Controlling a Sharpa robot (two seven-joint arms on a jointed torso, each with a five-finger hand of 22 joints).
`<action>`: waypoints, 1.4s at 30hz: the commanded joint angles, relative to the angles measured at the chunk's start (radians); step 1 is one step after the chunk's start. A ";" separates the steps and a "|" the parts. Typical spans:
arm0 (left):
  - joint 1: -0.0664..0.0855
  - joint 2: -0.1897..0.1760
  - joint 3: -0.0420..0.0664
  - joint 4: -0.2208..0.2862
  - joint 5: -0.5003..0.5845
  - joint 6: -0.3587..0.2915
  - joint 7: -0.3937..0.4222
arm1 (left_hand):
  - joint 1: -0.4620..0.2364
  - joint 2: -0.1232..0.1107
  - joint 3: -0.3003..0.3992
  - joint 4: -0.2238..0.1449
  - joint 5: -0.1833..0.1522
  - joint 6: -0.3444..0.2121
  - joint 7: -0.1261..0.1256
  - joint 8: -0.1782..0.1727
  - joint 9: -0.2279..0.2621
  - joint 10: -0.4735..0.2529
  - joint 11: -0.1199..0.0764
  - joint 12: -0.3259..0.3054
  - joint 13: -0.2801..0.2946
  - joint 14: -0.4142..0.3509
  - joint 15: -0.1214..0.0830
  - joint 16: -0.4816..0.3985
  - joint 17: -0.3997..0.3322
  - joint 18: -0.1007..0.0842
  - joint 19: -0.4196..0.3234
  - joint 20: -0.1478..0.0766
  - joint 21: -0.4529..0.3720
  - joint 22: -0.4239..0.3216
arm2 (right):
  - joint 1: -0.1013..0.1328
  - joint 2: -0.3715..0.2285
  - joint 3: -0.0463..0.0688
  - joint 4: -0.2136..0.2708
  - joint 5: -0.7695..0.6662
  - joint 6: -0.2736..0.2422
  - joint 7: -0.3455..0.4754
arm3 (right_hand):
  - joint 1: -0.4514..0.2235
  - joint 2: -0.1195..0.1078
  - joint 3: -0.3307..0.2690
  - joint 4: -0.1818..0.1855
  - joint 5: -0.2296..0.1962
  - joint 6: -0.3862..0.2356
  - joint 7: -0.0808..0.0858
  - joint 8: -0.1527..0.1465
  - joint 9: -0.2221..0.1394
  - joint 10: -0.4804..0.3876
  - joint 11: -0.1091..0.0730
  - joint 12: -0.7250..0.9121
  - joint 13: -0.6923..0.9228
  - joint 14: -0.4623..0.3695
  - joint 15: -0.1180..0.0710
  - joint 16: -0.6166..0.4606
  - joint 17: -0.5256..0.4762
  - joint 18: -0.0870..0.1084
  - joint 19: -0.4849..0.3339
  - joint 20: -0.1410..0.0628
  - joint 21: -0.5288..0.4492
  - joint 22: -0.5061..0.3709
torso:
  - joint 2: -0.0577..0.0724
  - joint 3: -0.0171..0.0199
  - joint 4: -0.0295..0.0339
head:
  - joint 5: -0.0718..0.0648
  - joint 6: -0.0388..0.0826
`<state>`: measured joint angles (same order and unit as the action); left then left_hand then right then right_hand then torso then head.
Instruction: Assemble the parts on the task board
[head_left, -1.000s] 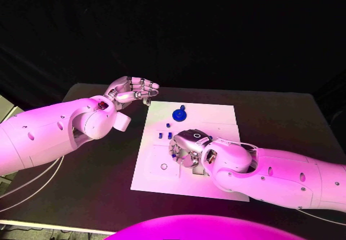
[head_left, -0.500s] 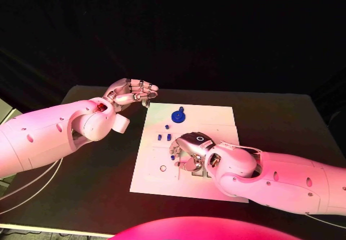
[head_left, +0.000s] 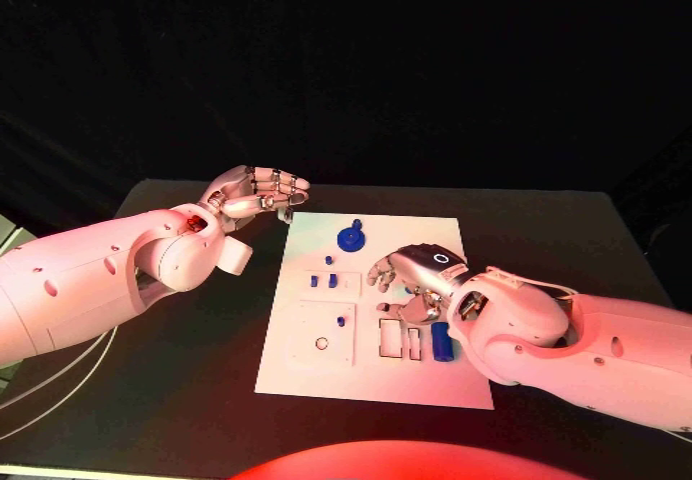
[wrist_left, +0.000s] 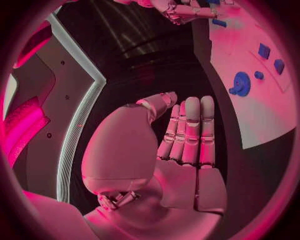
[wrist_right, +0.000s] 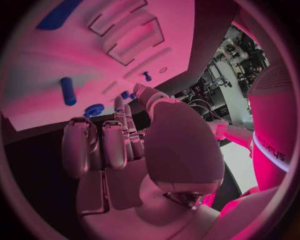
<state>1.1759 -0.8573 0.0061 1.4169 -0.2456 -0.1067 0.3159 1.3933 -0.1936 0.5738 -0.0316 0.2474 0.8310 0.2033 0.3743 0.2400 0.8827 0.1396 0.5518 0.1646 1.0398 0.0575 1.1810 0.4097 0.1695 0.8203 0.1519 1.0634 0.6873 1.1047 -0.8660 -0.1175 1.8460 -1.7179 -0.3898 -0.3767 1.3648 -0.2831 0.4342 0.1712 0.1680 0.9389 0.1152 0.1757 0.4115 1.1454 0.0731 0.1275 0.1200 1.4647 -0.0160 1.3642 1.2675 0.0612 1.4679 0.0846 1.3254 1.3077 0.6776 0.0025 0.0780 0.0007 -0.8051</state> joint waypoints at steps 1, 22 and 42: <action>0.000 -0.002 0.000 0.004 0.005 0.023 0.005 | -0.003 0.009 -0.003 -0.003 0.006 -0.005 0.000 0.005 0.001 -0.008 -0.002 0.004 -0.002 -0.008 0.002 -0.007 -0.001 0.016 -0.006 0.003 -0.005 -0.002 | 0.021 -0.035 0.003 0.002 0.040 -0.007 0.025 | 0.019 -0.001 -0.022 0.009 -0.004 0.008 0.001 -0.001 0.000 -0.039 0.007 0.003 -0.001 0.048 0.011 -0.004 -0.015 0.003 -0.008 0.010 -0.036 0.054 | 0.001 -0.0002 0.0004 | -0.005 0.005; -0.001 -0.010 -0.001 0.009 0.005 0.028 0.005 | -0.003 0.009 -0.003 -0.003 0.006 -0.005 0.000 0.005 0.001 -0.008 -0.002 0.004 -0.002 -0.008 0.002 -0.007 -0.001 0.016 -0.006 0.003 -0.005 -0.002 | 0.057 -0.068 0.006 -0.075 0.038 0.211 0.017 | 0.168 0.056 -0.289 0.119 -0.021 -0.001 -0.027 -0.037 -0.015 -0.164 0.025 0.093 -0.025 0.030 0.029 -0.002 -0.059 0.024 -0.036 0.027 -0.156 -0.022 | 0.003 -0.0002 0.0029 | -0.015 0.004; 0.000 -0.013 -0.001 0.007 0.005 0.028 0.004 | -0.004 0.012 -0.003 -0.004 0.006 -0.008 0.000 0.008 0.001 -0.012 -0.002 0.006 -0.002 -0.009 0.002 -0.007 -0.001 0.016 -0.007 0.003 -0.005 -0.002 | 0.046 -0.042 0.003 -0.091 0.050 0.149 0.029 | 0.155 0.086 -0.190 0.120 -0.001 0.083 -0.004 -0.023 -0.020 -0.042 -0.004 0.124 -0.034 0.043 0.004 0.016 -0.049 0.005 0.009 0.001 -0.065 0.046 | 0.003 0.0003 0.0027 | -0.015 -0.001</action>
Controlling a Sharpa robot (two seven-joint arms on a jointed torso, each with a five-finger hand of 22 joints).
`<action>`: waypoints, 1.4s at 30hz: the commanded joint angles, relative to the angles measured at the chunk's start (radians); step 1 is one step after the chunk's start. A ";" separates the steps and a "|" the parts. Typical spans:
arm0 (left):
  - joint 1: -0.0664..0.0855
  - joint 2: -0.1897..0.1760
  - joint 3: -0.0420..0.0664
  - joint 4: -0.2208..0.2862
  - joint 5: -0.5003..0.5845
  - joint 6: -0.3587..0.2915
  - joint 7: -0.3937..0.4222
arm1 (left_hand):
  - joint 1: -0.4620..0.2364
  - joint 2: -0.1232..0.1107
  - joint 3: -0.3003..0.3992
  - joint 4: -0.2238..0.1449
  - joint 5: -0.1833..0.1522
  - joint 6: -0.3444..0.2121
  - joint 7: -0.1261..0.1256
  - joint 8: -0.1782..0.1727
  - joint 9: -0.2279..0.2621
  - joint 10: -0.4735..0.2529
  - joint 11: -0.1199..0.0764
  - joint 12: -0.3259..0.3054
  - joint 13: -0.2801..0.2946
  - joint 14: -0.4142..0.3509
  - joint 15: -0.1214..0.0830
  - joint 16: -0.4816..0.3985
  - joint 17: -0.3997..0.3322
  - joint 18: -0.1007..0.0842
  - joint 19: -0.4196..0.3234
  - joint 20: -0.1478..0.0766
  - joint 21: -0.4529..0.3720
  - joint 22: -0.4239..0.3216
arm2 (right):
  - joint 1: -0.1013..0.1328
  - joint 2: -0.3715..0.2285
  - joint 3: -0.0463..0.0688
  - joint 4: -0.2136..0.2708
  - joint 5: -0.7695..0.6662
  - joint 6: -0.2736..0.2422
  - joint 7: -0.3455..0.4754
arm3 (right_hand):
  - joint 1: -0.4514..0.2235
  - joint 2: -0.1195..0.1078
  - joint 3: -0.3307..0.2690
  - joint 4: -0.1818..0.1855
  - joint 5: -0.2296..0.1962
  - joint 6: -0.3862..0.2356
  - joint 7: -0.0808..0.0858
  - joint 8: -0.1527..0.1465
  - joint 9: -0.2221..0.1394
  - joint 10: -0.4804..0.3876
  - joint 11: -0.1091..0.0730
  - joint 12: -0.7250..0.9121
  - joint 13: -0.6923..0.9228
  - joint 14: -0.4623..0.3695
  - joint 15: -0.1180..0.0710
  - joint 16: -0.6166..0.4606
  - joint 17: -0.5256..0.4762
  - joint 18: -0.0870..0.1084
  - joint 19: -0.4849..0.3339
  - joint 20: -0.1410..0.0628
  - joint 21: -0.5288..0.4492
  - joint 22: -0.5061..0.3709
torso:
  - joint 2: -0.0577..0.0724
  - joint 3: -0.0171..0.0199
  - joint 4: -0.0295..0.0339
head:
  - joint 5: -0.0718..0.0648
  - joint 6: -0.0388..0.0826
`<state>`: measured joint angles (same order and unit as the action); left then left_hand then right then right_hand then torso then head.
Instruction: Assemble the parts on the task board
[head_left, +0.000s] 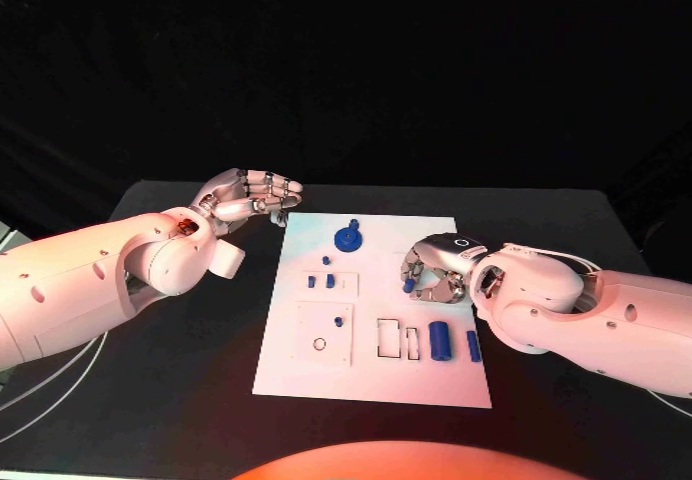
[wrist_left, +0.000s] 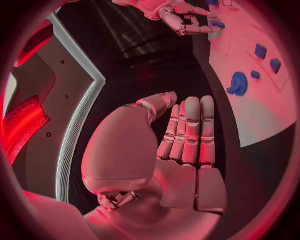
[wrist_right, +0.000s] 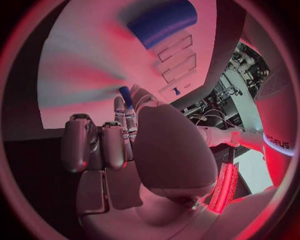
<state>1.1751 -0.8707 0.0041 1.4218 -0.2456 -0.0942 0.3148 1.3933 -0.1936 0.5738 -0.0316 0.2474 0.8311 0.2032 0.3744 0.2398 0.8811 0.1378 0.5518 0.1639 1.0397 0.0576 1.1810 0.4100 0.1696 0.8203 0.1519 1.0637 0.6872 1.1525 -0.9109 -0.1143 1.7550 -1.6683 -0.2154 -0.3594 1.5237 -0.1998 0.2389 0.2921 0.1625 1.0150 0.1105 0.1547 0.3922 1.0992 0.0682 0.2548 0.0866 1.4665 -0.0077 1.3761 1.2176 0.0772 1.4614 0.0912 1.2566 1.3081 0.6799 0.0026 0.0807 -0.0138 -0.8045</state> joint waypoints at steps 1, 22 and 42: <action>0.000 0.000 0.001 0.002 0.005 0.015 0.005 | -0.003 0.012 -0.003 -0.004 0.006 -0.008 0.000 0.008 0.001 -0.010 0.000 0.006 -0.002 -0.009 0.002 -0.007 -0.002 0.016 -0.007 0.003 -0.006 -0.002 | -0.003 0.004 0.000 -0.001 0.001 -0.029 0.012 | -0.008 0.001 0.011 -0.001 0.005 0.008 0.001 -0.003 -0.002 0.007 0.000 -0.007 -0.002 0.041 -0.005 0.004 -0.001 -0.012 0.016 -0.006 0.005 0.047 | 0.000 0.0002 0.0000 | 0.000 -0.002; 0.000 0.000 0.001 0.000 0.004 0.019 0.001 | -0.003 0.012 -0.003 -0.004 0.006 -0.008 0.000 0.008 0.001 -0.010 0.000 0.006 -0.002 -0.009 0.002 -0.007 -0.002 0.016 -0.007 0.003 -0.006 -0.002 | -0.008 0.017 -0.001 -0.005 -0.006 -0.035 0.000 | 0.003 0.022 0.147 -0.015 0.023 0.092 -0.012 0.033 0.017 0.124 -0.028 -0.018 0.006 0.044 -0.029 0.015 0.006 -0.027 0.040 -0.024 0.083 0.106 | -0.001 -0.0006 0.0000 | -0.001 -0.007; 0.000 0.007 0.001 -0.013 0.004 0.022 -0.001 | -0.002 0.014 -0.002 -0.005 0.007 -0.010 0.000 0.011 0.002 -0.011 0.000 0.008 -0.002 -0.009 0.002 -0.006 -0.002 0.016 -0.007 0.003 -0.005 -0.002 | 0.004 -0.016 0.005 0.048 0.071 -0.155 -0.001 | -0.028 0.012 0.282 -0.075 0.000 0.087 -0.022 0.109 0.111 0.210 -0.045 -0.061 0.039 0.047 -0.043 0.026 0.013 -0.044 0.063 -0.040 0.165 0.167 | -0.004 -0.0009 -0.0009 | -0.001 0.000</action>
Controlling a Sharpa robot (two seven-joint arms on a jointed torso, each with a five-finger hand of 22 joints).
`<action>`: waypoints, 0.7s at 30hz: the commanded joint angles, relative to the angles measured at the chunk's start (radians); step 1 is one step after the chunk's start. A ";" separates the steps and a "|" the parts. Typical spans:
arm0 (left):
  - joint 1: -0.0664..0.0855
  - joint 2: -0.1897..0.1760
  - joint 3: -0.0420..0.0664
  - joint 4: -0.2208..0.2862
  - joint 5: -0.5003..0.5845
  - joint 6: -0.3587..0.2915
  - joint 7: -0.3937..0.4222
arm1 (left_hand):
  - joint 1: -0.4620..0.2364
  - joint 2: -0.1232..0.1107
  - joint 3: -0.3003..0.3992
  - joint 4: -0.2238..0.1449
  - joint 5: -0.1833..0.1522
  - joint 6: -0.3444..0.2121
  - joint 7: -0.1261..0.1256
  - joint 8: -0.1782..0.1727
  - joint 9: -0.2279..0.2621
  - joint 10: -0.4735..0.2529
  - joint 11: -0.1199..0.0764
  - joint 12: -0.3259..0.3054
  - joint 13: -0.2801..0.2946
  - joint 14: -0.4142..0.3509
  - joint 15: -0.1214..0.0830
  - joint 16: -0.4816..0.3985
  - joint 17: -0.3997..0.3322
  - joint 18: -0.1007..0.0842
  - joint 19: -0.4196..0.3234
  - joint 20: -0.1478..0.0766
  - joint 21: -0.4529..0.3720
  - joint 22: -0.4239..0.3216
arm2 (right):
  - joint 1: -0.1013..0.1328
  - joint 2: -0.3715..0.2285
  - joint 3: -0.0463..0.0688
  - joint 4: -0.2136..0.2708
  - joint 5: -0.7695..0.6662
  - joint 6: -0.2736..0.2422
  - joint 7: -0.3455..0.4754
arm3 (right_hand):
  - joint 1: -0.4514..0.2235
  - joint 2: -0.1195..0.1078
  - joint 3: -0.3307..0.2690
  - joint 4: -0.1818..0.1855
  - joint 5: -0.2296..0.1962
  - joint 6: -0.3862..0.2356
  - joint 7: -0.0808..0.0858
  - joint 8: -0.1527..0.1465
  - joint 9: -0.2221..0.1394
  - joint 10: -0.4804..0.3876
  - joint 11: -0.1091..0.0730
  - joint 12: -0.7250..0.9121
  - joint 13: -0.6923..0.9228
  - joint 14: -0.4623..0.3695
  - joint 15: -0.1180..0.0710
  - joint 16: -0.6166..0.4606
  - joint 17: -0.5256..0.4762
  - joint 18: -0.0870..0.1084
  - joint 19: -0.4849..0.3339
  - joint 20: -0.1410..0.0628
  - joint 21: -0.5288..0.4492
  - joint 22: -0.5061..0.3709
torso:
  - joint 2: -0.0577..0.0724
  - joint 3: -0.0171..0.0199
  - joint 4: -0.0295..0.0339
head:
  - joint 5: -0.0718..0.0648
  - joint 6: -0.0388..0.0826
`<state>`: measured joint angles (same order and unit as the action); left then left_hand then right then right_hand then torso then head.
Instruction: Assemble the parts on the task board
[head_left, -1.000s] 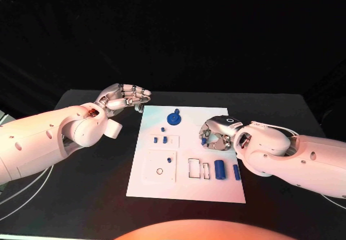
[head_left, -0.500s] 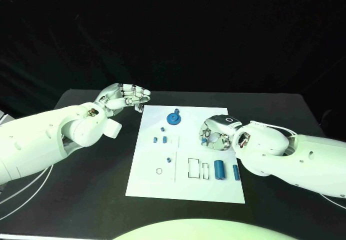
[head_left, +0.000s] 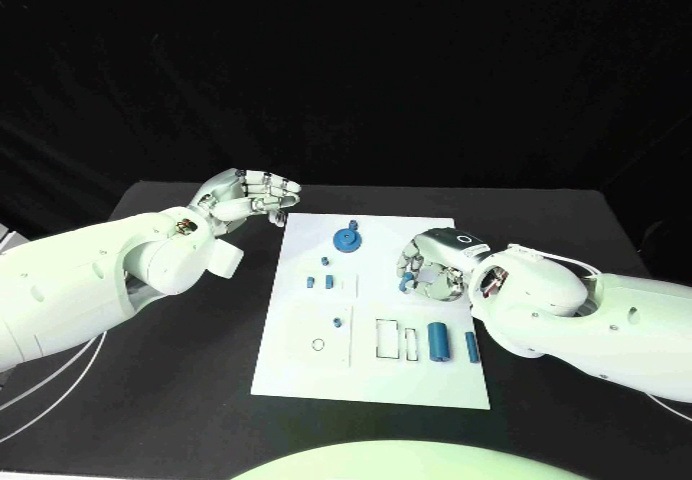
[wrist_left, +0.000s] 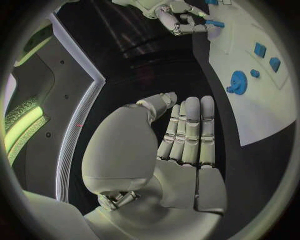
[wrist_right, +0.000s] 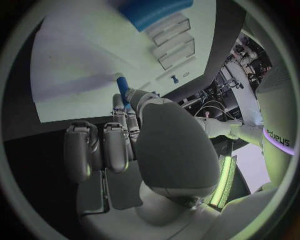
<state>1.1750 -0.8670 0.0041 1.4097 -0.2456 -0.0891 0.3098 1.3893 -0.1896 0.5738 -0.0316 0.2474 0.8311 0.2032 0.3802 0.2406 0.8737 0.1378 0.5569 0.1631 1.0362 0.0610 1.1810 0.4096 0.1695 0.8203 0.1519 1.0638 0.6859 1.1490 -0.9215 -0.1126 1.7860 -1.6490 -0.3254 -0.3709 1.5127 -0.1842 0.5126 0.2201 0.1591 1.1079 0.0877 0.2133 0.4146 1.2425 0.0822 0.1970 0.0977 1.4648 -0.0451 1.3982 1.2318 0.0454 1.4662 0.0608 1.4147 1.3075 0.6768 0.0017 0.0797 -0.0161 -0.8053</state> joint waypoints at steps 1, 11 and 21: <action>0.000 0.004 0.001 -0.002 0.004 0.017 0.004 | 0.002 0.010 -0.002 -0.005 0.007 -0.010 0.000 0.005 0.001 -0.004 0.000 0.003 -0.001 -0.006 -0.001 -0.006 -0.001 0.016 -0.007 0.003 -0.005 -0.001 | 0.011 -0.009 0.005 0.026 0.064 -0.047 0.011 | -0.017 -0.004 0.008 -0.003 0.003 -0.005 0.001 0.050 0.088 0.067 -0.059 -0.003 0.028 0.048 -0.006 0.003 -0.001 -0.013 0.058 -0.009 0.007 0.168 | 0.000 0.0002 0.0004 | 0.001 0.001; -0.001 0.008 0.000 -0.007 0.005 0.018 0.004 | 0.002 0.010 -0.002 -0.005 0.007 -0.010 0.000 0.005 0.001 -0.004 0.000 0.003 -0.001 -0.006 -0.001 -0.006 -0.001 0.016 -0.007 0.003 -0.005 -0.001 | 0.025 0.016 0.011 0.105 0.109 -0.054 0.027 | -0.024 -0.006 0.018 -0.010 0.005 -0.010 0.002 0.056 0.098 0.069 -0.059 -0.010 0.031 0.048 -0.006 0.004 -0.002 -0.013 0.057 -0.009 0.007 0.169 | 0.001 0.0009 -0.0001 | 0.013 0.002; -0.001 0.017 -0.001 -0.009 0.006 0.020 0.005 | 0.003 0.010 -0.002 -0.007 0.007 -0.010 0.000 0.006 0.001 -0.005 0.000 0.004 -0.001 -0.006 -0.001 -0.006 -0.001 0.016 -0.007 0.003 -0.005 -0.001 | -0.013 0.147 0.006 0.100 0.065 -0.055 0.055 | -0.027 -0.008 0.024 -0.016 0.008 -0.013 0.003 0.059 0.103 0.069 -0.058 -0.015 0.033 0.047 -0.005 0.002 -0.006 -0.012 0.056 -0.009 0.004 0.168 | 0.001 -0.0008 0.0021 | 0.040 -0.002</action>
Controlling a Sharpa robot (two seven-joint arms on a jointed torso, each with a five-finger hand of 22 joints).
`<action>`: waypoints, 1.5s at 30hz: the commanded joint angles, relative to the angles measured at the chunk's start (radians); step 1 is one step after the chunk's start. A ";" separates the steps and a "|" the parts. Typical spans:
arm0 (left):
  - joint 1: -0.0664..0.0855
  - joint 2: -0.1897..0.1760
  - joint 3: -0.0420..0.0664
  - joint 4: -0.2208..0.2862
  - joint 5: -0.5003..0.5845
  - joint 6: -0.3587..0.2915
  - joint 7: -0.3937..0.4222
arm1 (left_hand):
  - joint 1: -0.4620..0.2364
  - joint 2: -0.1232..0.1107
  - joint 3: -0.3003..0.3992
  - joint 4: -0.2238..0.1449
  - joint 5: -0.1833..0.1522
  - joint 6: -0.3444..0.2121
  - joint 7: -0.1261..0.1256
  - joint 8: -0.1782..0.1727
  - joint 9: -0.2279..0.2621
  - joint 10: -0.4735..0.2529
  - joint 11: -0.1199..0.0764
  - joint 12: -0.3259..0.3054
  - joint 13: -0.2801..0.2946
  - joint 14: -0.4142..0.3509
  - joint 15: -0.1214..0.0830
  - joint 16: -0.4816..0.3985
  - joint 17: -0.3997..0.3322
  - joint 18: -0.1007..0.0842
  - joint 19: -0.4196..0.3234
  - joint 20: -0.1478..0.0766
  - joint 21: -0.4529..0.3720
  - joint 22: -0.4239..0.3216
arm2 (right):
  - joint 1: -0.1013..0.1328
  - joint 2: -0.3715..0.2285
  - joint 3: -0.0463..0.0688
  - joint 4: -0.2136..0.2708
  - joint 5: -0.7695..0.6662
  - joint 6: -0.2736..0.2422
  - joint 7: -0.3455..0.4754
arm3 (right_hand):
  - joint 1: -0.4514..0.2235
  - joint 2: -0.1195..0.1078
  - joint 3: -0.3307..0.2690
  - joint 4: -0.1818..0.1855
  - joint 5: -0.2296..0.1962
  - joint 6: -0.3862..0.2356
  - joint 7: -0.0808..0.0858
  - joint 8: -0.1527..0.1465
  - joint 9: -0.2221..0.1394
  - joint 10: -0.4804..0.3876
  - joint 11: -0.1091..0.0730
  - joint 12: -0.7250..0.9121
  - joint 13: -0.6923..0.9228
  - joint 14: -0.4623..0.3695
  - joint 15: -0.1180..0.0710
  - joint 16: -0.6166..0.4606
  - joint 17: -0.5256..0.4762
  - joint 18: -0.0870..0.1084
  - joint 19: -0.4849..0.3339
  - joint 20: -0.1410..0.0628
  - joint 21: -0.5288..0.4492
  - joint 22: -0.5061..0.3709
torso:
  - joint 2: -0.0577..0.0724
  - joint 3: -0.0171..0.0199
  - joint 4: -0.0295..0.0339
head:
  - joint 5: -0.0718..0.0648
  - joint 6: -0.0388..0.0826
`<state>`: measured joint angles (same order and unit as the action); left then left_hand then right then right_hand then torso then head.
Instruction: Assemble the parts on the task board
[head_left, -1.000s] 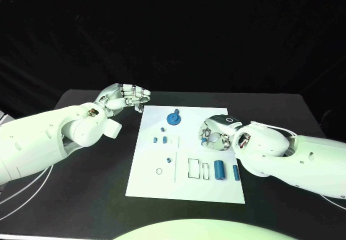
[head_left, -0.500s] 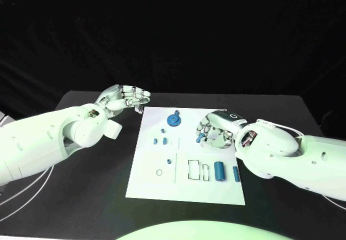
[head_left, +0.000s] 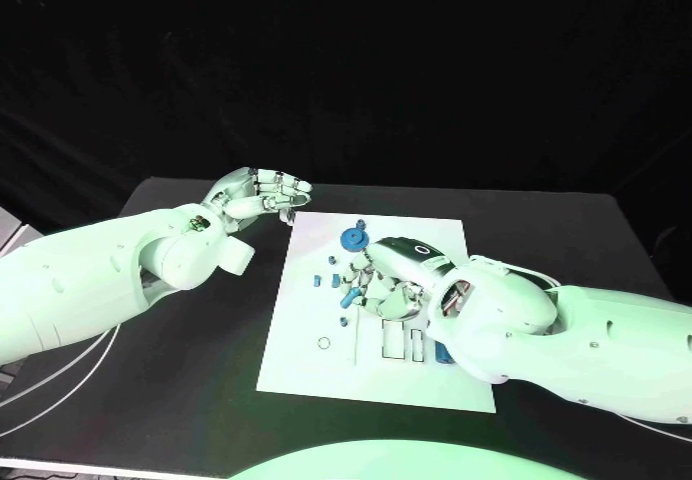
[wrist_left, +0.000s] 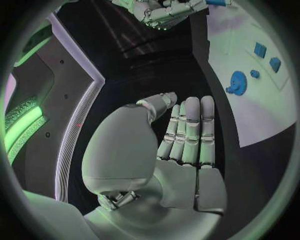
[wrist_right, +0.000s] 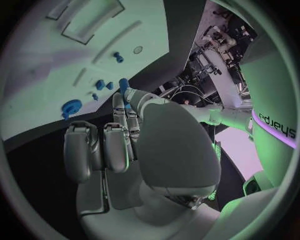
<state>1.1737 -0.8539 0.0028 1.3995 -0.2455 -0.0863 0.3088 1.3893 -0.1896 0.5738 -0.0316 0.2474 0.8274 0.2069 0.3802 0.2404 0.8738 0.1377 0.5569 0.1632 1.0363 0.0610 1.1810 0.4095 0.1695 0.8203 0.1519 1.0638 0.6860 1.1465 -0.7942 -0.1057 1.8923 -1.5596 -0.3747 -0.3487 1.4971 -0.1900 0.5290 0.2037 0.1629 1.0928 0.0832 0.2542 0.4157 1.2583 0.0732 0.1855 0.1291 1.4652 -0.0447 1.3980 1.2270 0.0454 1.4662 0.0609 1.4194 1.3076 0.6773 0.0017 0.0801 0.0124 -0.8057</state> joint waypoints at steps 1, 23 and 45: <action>0.000 0.005 0.000 0.001 0.007 0.017 0.006 | 0.003 0.010 -0.002 -0.007 0.007 -0.007 -0.003 0.006 0.001 -0.005 0.000 0.004 -0.001 -0.006 -0.001 -0.006 -0.001 0.016 -0.007 0.003 -0.005 -0.001 | -0.020 0.040 -0.002 -0.012 -0.032 -0.007 0.037 | -0.012 -0.002 0.009 0.000 0.004 0.001 0.008 0.018 0.103 0.053 -0.049 -0.004 0.001 0.047 -0.005 0.002 -0.001 -0.012 0.056 -0.009 -0.001 0.168 | 0.001 -0.0011 0.0027 | 0.015 -0.002; 0.000 0.009 -0.001 0.008 0.008 0.017 0.004 | 0.002 0.010 -0.002 -0.007 0.007 -0.007 -0.003 0.008 0.001 -0.006 0.000 0.005 -0.002 -0.007 -0.001 -0.006 -0.001 0.016 -0.007 0.003 -0.004 -0.001 | -0.092 0.160 -0.022 -0.104 -0.062 0.073 0.035 | -0.018 -0.004 0.017 -0.009 0.009 -0.004 0.010 0.022 0.110 0.053 -0.047 -0.010 0.004 0.046 -0.004 0.002 -0.002 -0.012 0.055 -0.008 -0.001 0.168 | 0.002 0.0003 0.0009 | 0.045 -0.024; 0.000 0.003 -0.001 0.008 0.008 0.018 0.002 | 0.001 0.010 -0.002 -0.006 0.007 -0.008 -0.003 0.009 0.001 -0.007 0.000 0.005 -0.002 -0.007 -0.001 -0.006 -0.001 0.015 -0.007 0.004 -0.004 -0.001 | -0.095 0.157 -0.023 -0.103 -0.146 0.097 -0.039 | -0.020 -0.005 0.019 -0.013 0.011 -0.004 0.010 0.024 0.113 0.055 -0.047 -0.012 0.005 0.046 -0.004 0.003 0.000 -0.012 0.056 -0.008 0.000 0.169 | 0.001 0.0003 0.0001 | 0.048 -0.031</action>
<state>1.1734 -0.8513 0.0016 1.4049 -0.2447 -0.0832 0.3066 1.3893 -0.1897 0.5710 -0.0344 0.2474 0.8239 0.2033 0.3859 0.2400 0.8739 0.1377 0.5569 0.1624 1.0363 0.0610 1.1810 0.4098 0.1695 0.8176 0.1546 1.0638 0.6861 1.0523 -0.6374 -0.1283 1.7869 -1.6711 -0.3044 -0.3691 1.4736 -0.2053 0.5465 0.1916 0.1678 1.0875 0.0870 0.2745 0.4167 1.2661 0.0654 0.1775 0.1331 1.4667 -0.0431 1.3972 1.2263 0.0455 1.4662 0.0610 1.4193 1.3075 0.6787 0.0022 0.0803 0.0608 -0.8363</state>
